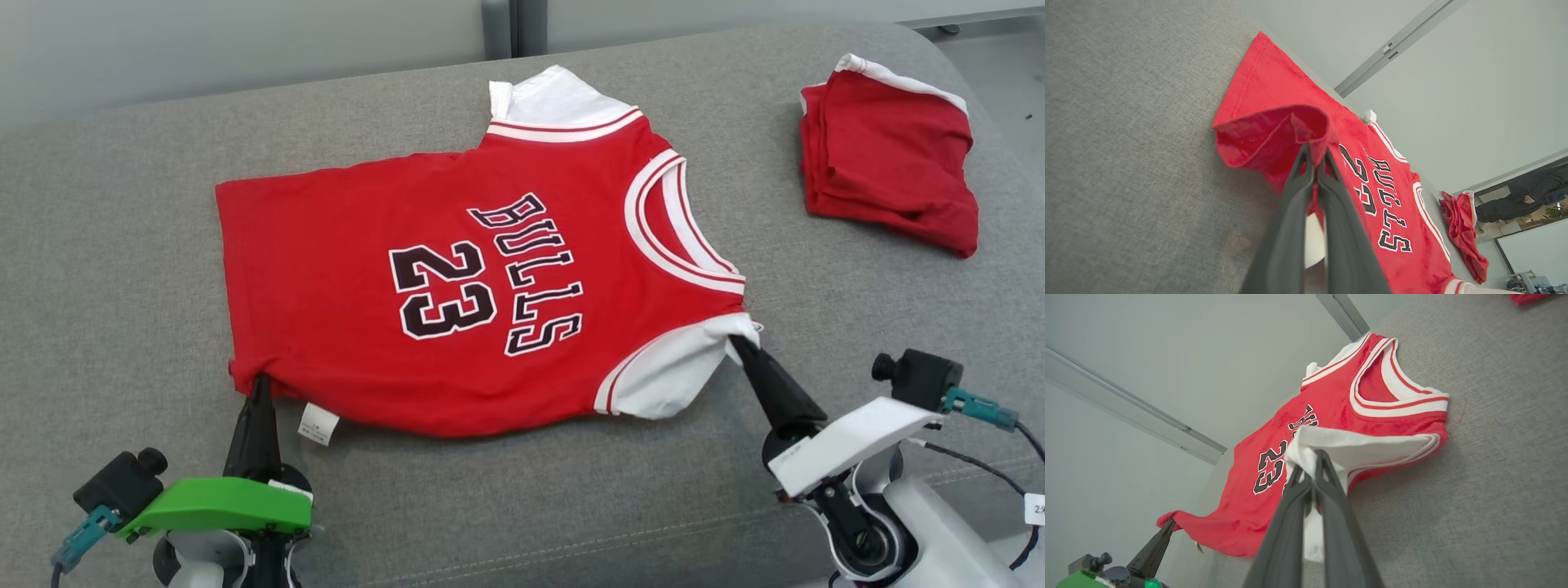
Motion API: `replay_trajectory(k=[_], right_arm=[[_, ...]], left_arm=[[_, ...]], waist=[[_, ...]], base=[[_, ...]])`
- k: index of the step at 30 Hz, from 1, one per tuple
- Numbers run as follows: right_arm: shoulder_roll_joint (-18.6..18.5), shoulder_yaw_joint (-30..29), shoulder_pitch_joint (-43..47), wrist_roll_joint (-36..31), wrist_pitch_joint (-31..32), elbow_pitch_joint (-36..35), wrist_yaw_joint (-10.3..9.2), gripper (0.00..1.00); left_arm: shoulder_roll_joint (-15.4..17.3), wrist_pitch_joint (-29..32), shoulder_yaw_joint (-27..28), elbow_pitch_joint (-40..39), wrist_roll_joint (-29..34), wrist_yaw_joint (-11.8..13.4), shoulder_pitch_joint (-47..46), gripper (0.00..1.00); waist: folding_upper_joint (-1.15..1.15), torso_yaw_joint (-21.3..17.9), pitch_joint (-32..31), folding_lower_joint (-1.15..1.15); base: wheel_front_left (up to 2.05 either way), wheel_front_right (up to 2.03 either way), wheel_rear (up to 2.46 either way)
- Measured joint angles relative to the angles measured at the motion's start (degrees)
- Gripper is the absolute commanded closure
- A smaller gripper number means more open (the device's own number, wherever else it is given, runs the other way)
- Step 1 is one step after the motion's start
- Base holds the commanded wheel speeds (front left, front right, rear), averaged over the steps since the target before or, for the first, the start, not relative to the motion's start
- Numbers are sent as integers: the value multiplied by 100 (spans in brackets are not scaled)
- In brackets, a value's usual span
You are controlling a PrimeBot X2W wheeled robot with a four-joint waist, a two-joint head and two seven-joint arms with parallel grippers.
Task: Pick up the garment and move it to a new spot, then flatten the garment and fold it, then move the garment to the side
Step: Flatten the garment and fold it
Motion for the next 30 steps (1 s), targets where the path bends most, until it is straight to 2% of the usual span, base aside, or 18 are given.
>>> replay_trajectory(k=[8, 11, 16, 24, 30], right_arm=[[-48, -633, -303, 628, 154, 79, -1, 100], [-54, -701, -577, 666, 313, 234, -20, 100], [-75, -786, -1226, 720, 659, 589, -315, 100], [-208, -694, -2270, 583, 1212, 1274, -712, 100], [-204, -475, -2668, 453, 1497, 1781, -769, 100]], left_arm=[[55, 5, 18, 90, 86, 253, -343, 100], [82, 110, -23, 215, 162, 386, -543, 100], [94, 312, -94, 472, 321, 589, -1027, 100], [88, 645, -318, 1081, 515, 747, -1878, 100], [65, 715, -377, 1496, 643, 784, -2213, 100]], waist=[[0, 48, 94, 0], [0, 60, 184, 0], [0, 89, 389, 0], [0, 196, 793, 0], [0, 377, 988, 0]], base=[[0, 0, 0], [0, 0, 0], [0, 0, 0], [0, 0, 0], [0, 0, 0]])
